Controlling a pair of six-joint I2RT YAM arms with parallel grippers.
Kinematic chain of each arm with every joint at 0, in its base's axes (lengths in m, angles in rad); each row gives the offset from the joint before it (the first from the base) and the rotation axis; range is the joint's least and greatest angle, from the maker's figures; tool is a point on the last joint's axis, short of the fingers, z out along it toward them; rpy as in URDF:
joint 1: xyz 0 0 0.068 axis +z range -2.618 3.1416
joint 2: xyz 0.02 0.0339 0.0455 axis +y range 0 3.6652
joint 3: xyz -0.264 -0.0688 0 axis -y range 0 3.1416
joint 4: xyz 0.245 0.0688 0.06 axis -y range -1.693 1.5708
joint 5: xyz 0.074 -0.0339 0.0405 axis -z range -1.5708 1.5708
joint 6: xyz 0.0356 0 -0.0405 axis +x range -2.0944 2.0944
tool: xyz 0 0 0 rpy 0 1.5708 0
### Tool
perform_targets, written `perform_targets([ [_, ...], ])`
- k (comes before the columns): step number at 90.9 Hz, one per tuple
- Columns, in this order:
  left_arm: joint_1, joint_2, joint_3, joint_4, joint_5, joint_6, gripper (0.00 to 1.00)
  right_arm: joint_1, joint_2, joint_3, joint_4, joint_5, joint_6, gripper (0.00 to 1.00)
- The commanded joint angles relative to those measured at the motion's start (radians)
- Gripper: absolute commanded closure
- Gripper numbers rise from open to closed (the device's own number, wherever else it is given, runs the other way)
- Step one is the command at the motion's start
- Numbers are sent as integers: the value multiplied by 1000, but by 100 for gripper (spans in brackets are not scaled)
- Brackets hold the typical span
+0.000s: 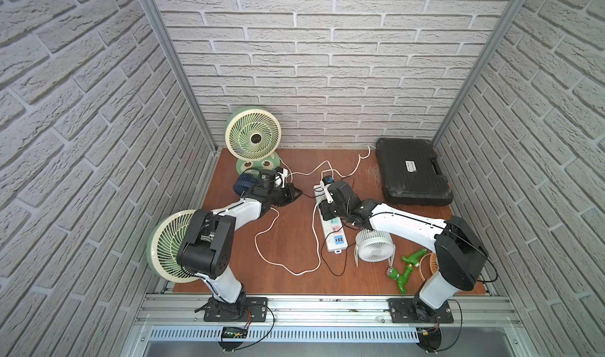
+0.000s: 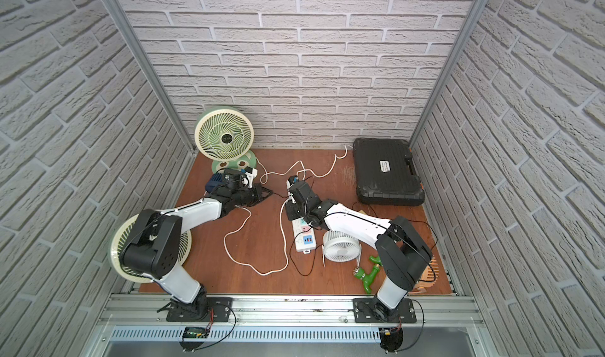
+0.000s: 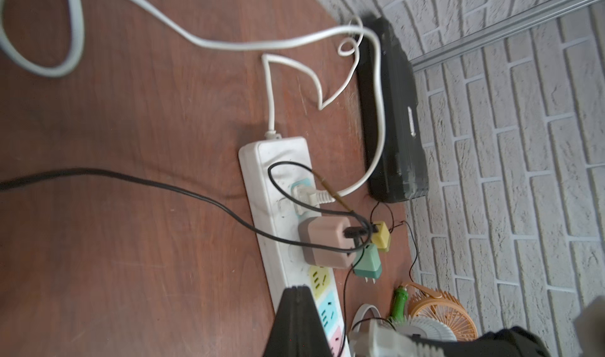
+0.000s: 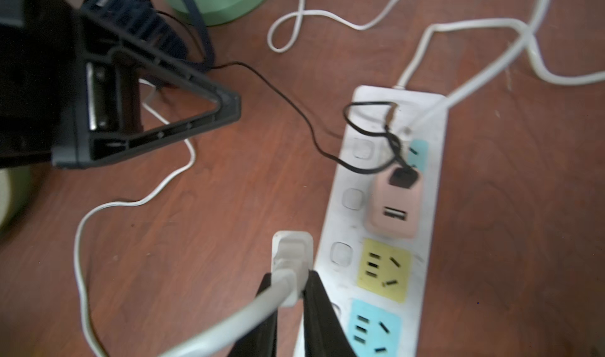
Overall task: Unplug the desk fan from the power strip
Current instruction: Place the plug at the center of the board.
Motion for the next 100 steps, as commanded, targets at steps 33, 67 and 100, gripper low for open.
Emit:
perform_targets([
  [33,134,-384,22,-265,-72,114,100,169,274,251,68,-280,-67,87],
  [67,201,-480,18,-332,-98,134,100,245,535,475,48,-429,-49,84],
  [100,207,-478,2,-321,-96,129,100,264,581,550,-14,-406,-86,68],
])
